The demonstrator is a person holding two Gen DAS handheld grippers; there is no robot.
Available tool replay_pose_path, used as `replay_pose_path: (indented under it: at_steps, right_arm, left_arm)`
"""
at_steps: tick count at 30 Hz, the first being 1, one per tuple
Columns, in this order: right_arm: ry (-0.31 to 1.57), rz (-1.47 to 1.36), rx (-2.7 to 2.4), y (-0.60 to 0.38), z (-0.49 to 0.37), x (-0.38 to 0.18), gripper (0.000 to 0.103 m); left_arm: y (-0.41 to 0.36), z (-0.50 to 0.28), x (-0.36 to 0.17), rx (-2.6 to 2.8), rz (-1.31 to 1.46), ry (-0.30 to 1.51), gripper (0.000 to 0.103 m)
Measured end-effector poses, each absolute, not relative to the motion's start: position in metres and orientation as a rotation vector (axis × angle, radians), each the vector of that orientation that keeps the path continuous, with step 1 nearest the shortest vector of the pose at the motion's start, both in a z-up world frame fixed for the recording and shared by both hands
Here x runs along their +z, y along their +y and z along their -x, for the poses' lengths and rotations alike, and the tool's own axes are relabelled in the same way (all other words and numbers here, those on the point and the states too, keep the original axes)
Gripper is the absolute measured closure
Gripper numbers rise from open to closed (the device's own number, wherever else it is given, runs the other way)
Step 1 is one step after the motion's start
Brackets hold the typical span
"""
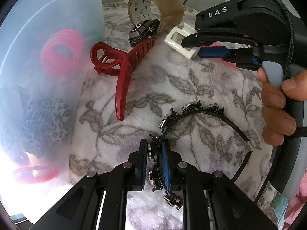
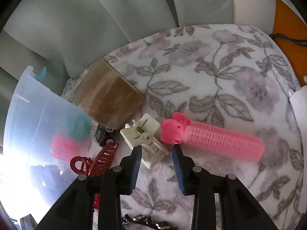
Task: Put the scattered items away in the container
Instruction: 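Lift headband with left tool while right tool lifts cream hair clip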
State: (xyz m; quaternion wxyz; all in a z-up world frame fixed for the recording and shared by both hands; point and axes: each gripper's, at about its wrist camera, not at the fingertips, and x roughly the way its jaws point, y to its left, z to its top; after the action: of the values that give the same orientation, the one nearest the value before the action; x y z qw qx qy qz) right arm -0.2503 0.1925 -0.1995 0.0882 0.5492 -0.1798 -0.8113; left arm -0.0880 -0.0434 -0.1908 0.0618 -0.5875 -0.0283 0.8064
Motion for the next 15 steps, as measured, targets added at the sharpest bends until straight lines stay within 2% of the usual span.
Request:
replay_pose_path:
  at_steps: [4,15]
  right_arm:
    - [-0.557,-1.623,-2.420,0.195,0.248,-0.198,0.076]
    - [-0.656,-1.590,-2.442,0.218,0.217,-0.181,0.076]
  left_arm:
    - [-0.052,0.087,-0.189,2.437,1.777,-0.084,0.088]
    - [-0.078,0.085,-0.184,2.435,1.786,-0.086,0.088]
